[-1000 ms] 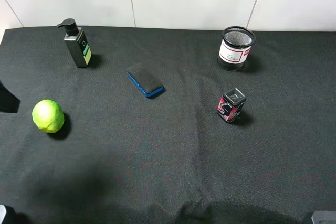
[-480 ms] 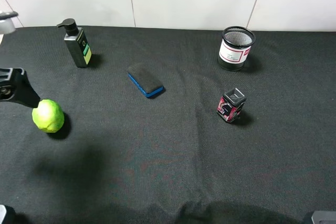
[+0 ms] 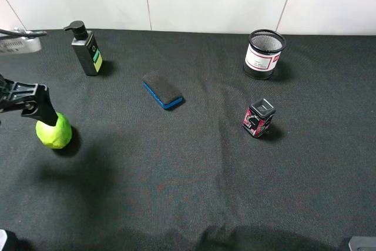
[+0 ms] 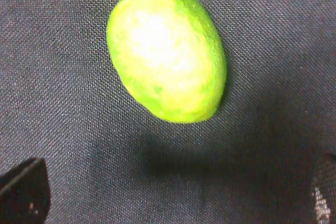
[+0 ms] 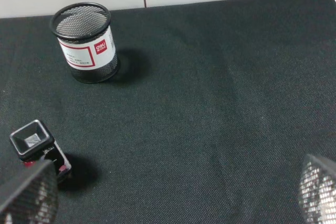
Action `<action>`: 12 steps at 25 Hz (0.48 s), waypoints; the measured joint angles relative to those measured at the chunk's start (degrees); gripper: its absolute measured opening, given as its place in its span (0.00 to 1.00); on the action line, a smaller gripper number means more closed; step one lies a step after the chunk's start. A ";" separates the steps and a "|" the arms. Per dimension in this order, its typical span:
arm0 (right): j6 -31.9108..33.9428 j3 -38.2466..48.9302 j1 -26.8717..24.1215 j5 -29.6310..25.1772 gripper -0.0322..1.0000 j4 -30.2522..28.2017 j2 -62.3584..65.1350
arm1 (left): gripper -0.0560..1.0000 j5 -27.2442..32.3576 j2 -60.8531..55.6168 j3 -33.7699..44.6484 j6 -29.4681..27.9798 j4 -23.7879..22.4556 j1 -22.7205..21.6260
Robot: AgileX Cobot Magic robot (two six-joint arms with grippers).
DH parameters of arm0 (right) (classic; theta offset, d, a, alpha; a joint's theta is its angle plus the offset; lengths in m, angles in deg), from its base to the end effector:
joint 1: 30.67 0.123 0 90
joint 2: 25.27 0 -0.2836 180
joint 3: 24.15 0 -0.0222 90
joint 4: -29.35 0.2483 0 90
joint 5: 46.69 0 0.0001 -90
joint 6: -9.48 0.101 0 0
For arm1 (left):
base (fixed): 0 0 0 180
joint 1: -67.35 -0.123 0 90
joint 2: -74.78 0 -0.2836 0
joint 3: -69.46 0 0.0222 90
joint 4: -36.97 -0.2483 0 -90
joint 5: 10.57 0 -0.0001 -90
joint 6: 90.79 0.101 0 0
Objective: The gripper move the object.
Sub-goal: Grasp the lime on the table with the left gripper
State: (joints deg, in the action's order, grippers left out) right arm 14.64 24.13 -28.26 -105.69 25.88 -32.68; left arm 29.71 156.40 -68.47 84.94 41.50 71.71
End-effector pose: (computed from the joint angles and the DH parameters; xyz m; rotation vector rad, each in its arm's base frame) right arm 0.0032 -0.0051 0.2757 0.0501 1.9997 0.0128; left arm 0.2045 -0.0208 0.1874 -0.0739 2.8640 -0.1155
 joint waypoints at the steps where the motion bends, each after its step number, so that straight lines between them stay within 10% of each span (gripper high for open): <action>1: 0.00 0.00 0.00 0.00 0.70 0.00 0.00 | 0.99 -0.40 1.00 0.00 0.00 0.00 0.00; 12: 0.00 0.00 0.00 0.00 0.70 0.00 0.00 | 0.99 -6.85 11.05 0.00 0.00 0.00 0.00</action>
State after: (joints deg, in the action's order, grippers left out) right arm 14.64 24.13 -28.26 -105.69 25.88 -32.68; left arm 22.86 167.45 -68.47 84.94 41.50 71.71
